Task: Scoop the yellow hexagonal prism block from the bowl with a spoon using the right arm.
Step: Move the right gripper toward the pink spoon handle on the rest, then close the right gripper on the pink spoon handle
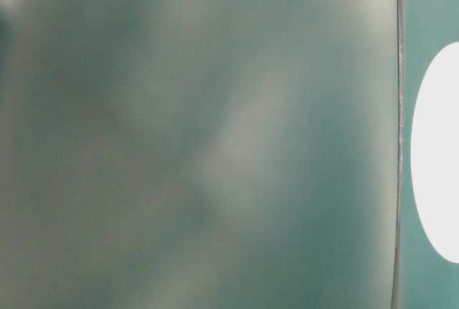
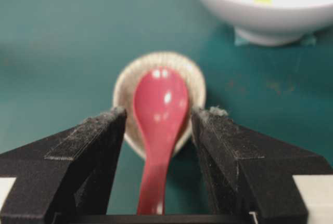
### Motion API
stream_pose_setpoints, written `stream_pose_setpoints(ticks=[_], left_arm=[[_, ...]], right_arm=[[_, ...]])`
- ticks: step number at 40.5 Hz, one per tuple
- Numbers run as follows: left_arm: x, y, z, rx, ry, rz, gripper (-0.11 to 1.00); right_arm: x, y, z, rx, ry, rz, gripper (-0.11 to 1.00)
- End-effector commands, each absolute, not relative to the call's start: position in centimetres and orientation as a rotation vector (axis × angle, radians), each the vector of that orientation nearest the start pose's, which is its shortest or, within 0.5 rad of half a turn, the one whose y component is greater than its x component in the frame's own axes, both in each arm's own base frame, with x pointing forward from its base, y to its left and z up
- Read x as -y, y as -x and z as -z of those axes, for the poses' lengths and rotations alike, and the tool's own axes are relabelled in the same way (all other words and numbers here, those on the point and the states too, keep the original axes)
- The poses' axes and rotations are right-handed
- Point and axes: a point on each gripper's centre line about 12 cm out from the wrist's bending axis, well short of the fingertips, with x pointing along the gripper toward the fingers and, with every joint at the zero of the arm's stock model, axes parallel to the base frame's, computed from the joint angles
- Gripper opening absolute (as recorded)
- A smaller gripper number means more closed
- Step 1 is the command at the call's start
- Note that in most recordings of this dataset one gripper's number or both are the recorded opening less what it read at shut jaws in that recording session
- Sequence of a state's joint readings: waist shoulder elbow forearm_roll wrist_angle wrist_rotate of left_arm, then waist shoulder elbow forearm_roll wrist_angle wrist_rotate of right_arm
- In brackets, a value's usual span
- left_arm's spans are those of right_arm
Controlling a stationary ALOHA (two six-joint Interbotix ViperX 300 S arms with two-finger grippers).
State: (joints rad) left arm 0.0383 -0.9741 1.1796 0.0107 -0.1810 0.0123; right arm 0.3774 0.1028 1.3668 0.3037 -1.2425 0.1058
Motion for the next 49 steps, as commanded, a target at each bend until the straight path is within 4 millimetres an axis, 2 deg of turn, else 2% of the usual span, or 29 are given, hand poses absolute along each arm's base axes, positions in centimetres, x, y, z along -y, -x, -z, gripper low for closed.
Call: stream_pose_setpoints(ticks=[1,12,42,45,49], left_arm=[[-0.9,-20.0,-29.0,0.003,-0.026,-0.042,0.0],[-0.9,-20.0,-29.0,0.001,-0.026,-0.042,0.0],[-0.9,-20.0,-28.9,-0.008,-0.021,-0.042,0.0],[-0.9,-20.0,-28.8,-0.01,-0.019,-0.042,0.0],[-0.9,-20.0,-28.9,-0.008,-0.018,-0.042,0.0]], right_arm=[[-5.7,-22.8,-9.1,-0.228,-0.12,-0.068,0.57],[-5.9,-22.7,-8.0,-0.265,-0.106,-0.072,0.57],[-6.2,-22.9,-7.6,-0.3,-0.107,-0.079,0.55],[-6.3,-23.0,-7.7,-0.298,-0.108,-0.081,0.51],[-6.3,-23.1,-7.8,-0.293,-0.109,-0.08,0.39]])
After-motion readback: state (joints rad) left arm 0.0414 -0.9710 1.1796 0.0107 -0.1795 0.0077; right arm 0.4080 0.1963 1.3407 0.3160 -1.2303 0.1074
